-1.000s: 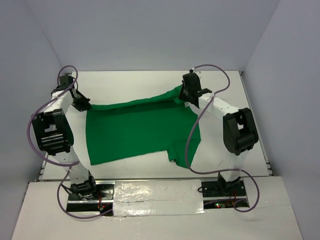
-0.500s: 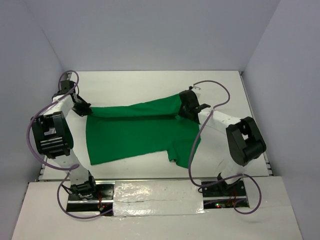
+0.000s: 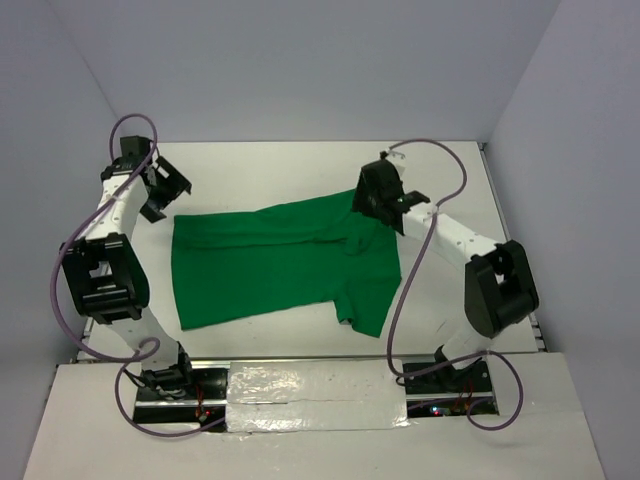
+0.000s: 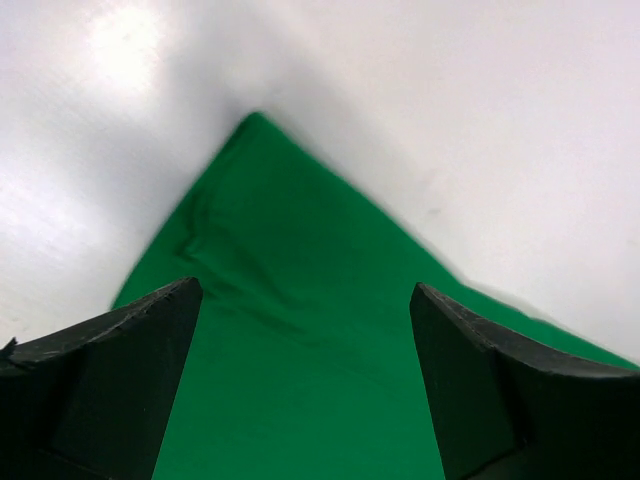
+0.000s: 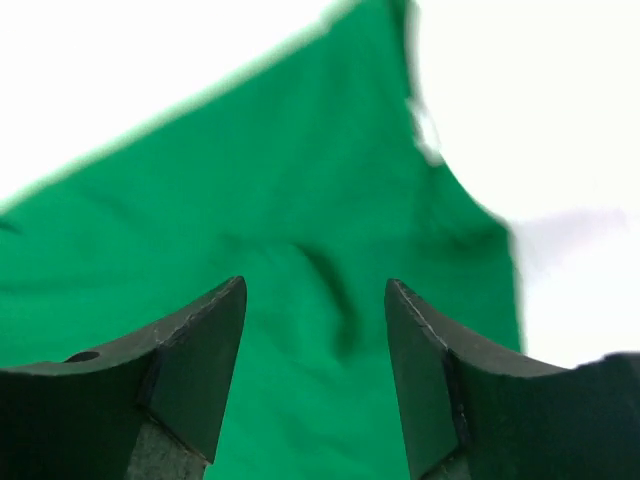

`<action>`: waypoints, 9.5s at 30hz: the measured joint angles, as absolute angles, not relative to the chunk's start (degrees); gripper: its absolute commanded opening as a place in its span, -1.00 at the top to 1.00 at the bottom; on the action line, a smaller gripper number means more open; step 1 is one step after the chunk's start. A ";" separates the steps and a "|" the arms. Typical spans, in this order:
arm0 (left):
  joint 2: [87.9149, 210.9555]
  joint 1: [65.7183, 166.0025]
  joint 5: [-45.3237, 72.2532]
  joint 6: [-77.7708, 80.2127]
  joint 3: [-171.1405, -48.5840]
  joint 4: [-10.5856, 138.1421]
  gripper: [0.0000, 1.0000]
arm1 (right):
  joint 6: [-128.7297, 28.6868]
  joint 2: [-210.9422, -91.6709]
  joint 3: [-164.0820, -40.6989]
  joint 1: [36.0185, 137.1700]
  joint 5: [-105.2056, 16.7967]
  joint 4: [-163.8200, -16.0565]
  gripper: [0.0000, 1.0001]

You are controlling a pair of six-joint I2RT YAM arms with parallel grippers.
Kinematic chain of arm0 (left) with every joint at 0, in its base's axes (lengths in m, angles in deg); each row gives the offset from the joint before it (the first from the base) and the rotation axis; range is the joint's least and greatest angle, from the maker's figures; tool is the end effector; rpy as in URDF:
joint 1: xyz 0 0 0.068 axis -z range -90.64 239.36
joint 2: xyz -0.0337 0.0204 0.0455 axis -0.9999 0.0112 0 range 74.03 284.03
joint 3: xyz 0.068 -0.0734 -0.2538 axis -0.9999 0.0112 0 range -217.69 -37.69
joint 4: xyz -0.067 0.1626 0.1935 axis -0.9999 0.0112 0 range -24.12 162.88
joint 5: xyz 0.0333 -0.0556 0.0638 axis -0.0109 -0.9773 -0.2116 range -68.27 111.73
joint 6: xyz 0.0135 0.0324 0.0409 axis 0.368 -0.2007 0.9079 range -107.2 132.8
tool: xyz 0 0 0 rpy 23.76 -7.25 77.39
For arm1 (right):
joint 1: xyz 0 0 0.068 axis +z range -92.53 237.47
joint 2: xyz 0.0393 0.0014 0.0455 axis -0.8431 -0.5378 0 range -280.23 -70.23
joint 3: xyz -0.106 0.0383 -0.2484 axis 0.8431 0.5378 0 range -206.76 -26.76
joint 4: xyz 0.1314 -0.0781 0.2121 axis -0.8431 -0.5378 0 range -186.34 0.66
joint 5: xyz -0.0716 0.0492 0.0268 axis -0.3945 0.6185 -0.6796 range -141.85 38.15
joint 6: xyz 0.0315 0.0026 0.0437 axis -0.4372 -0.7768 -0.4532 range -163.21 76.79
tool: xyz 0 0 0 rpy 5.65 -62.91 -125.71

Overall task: Fold and stack the t-shirts
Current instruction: Fold the flattened tshirt in 1/3 of the way, then grap the side of the flattened tshirt closest away from the robot with both arms

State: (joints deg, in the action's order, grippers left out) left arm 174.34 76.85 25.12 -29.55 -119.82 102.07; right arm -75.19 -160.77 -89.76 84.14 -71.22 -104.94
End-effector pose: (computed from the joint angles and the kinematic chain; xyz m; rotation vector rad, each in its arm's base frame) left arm 0.3731 0.0850 0.2647 -1.1833 2.2281 -0.1365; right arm 0.3144 0.1447 0.2438 0.2728 2.2596 0.1440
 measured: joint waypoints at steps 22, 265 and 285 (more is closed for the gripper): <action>170.84 79.49 33.63 -34.25 -105.77 104.21 -0.27 | -71.72 -170.04 -97.39 83.49 -58.09 -109.66 -0.11; 203.21 79.69 21.85 -37.07 -143.69 110.18 -0.93 | -77.36 -210.49 -149.12 70.44 -62.76 -128.94 1.00; 183.00 78.36 29.63 -35.06 -142.11 110.98 -0.99 | -74.89 -188.61 -136.36 69.72 -63.70 -126.99 -0.98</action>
State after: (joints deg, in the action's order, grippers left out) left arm 183.00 78.36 29.63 -35.06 -142.11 110.98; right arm -74.89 -188.61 -136.36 69.72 -63.70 -126.99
